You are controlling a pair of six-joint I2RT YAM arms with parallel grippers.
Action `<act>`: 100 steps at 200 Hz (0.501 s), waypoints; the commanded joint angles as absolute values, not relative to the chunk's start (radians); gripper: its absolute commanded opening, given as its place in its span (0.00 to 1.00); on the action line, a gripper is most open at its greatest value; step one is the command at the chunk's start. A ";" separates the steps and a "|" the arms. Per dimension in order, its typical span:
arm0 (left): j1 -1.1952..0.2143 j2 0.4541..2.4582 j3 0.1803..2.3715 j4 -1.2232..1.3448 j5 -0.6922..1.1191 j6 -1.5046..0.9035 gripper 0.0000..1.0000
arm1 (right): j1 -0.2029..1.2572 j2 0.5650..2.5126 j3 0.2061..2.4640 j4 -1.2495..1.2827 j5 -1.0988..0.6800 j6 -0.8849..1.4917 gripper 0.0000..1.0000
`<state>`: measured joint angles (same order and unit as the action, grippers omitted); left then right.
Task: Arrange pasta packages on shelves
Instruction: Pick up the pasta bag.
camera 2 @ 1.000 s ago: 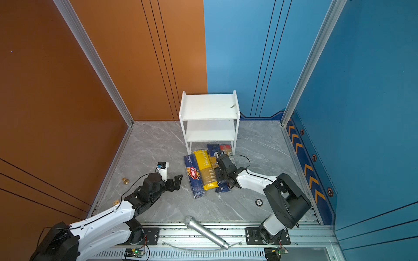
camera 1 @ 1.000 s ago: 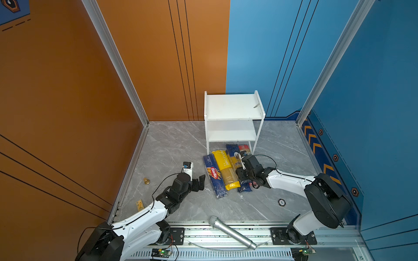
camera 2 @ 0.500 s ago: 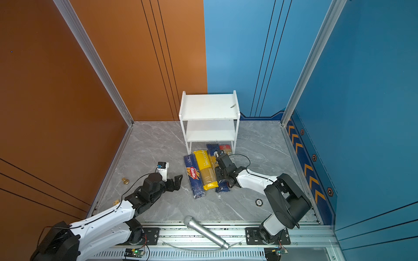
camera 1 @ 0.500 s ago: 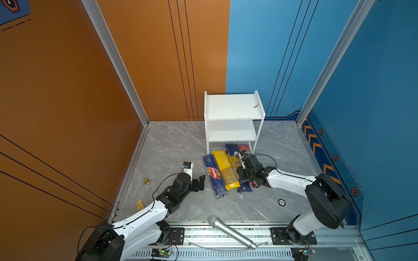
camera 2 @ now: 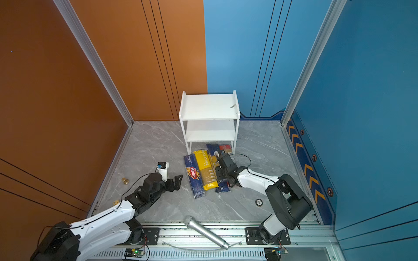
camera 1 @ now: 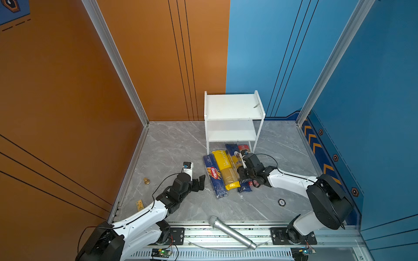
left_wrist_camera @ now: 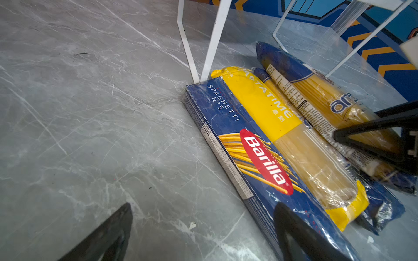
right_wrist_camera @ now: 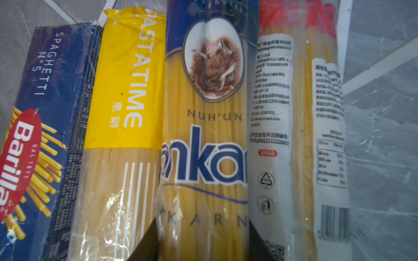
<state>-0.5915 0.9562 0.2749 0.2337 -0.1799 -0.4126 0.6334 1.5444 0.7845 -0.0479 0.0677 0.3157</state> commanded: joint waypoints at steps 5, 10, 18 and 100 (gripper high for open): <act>-0.603 0.964 0.295 0.214 -0.181 -0.419 0.98 | 0.628 1.497 0.796 -0.086 0.012 0.322 0.09; -0.603 0.963 0.296 0.215 -0.182 -0.419 0.98 | 0.626 1.494 0.796 -0.085 0.008 0.325 0.08; -0.603 0.965 0.297 0.215 -0.182 -0.420 0.98 | 0.623 1.488 0.796 -0.089 -0.001 0.326 0.05; -0.603 1.001 0.308 0.230 -0.176 -0.420 0.98 | 0.612 1.387 0.915 -0.374 -0.066 0.339 0.00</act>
<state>-0.5915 0.9913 0.2768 0.2340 -0.1795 -0.4129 0.6136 1.4517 0.8188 -0.2371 -0.0250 0.3229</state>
